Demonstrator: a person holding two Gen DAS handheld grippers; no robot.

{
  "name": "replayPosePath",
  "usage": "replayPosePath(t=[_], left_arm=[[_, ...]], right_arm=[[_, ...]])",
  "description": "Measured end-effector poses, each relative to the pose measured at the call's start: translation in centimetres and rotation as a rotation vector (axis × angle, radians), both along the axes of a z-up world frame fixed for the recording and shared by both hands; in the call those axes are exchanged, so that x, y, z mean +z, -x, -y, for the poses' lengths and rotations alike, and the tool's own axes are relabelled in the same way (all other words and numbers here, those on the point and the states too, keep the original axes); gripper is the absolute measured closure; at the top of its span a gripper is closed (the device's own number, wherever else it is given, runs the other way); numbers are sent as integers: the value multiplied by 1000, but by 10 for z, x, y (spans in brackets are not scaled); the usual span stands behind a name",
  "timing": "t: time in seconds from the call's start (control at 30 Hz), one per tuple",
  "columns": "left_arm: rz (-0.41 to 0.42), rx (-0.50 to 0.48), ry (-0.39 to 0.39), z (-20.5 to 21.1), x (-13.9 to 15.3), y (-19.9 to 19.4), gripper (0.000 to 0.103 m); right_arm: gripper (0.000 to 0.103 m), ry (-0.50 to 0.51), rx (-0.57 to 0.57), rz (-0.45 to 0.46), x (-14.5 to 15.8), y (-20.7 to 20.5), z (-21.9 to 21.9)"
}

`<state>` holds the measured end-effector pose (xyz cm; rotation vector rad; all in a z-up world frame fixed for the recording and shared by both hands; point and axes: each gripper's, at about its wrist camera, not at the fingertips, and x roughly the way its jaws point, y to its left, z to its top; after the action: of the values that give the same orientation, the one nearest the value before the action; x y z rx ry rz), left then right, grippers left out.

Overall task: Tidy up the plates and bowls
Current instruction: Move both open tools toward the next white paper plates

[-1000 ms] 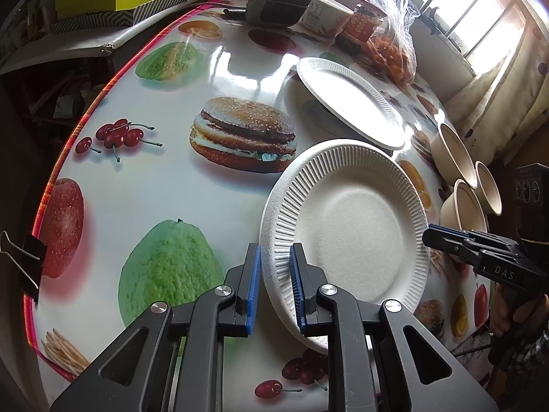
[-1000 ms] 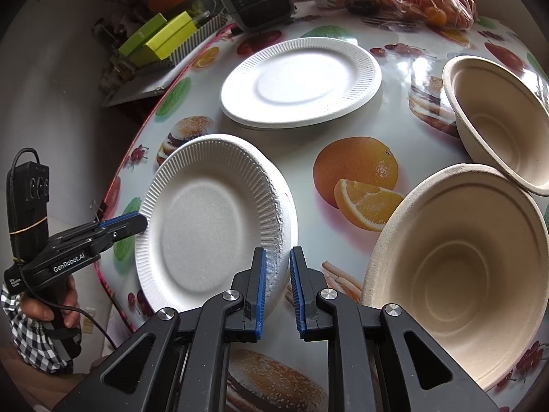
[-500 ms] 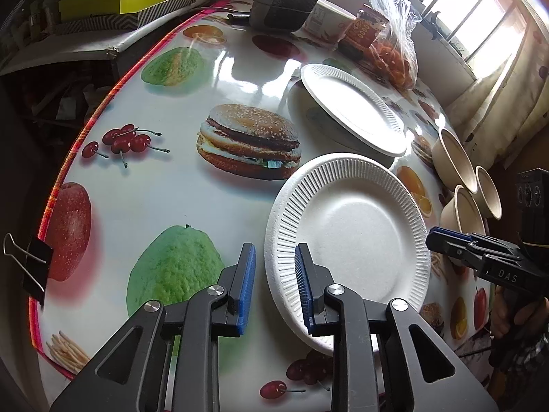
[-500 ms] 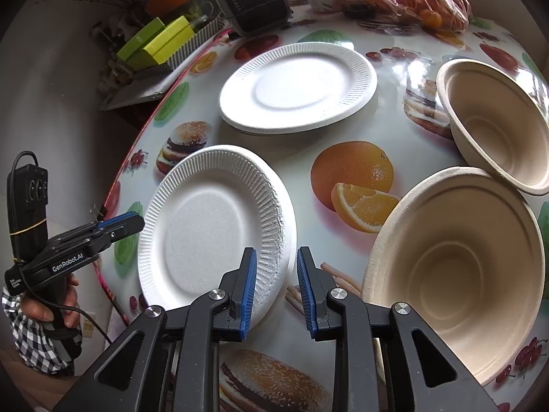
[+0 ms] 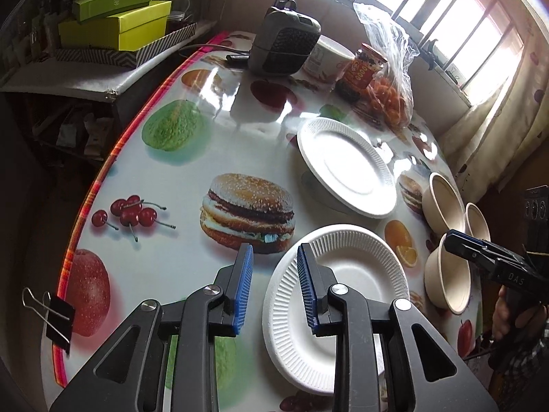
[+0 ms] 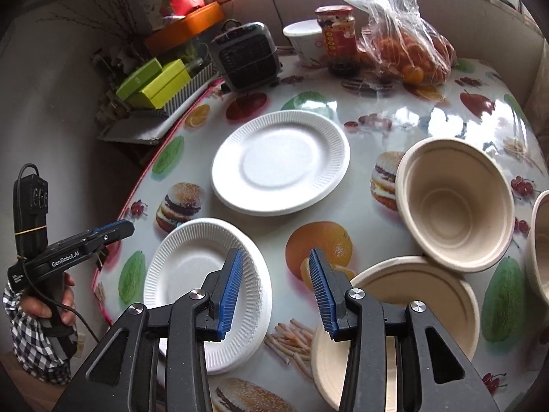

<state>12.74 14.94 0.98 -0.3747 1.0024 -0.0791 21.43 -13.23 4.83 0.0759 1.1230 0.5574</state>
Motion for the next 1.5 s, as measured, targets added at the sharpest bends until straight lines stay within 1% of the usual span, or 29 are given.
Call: replayPosePath(t=[0.17, 0.3, 0.4, 0.67, 0.8, 1.13, 1.3, 1.5], left_arm=[[27, 1, -5, -2, 14, -28, 75], [38, -10, -9, 1, 22, -50, 75], [33, -17, -16, 5, 22, -66, 75], [-15, -41, 13, 17, 6, -101, 75], [-30, -50, 25, 21, -1, -112, 75], [-74, -61, 25, 27, -19, -133, 75], [-103, -57, 29, 29, -30, -138, 75], [-124, -52, 47, 29, -39, -142, 75]], right_arm=[[63, 2, -25, 47, 18, -30, 10], [63, 11, -42, 57, 24, -56, 14], [63, 23, -45, 56, 23, -74, 12], [63, 40, -54, -9, -5, -116, 6], [63, 22, -39, -44, -19, -130, 2], [63, 31, -35, -124, -49, -152, -4], [63, 38, -32, -147, -59, -159, -7], [63, 20, -30, -180, -71, -164, -10]])
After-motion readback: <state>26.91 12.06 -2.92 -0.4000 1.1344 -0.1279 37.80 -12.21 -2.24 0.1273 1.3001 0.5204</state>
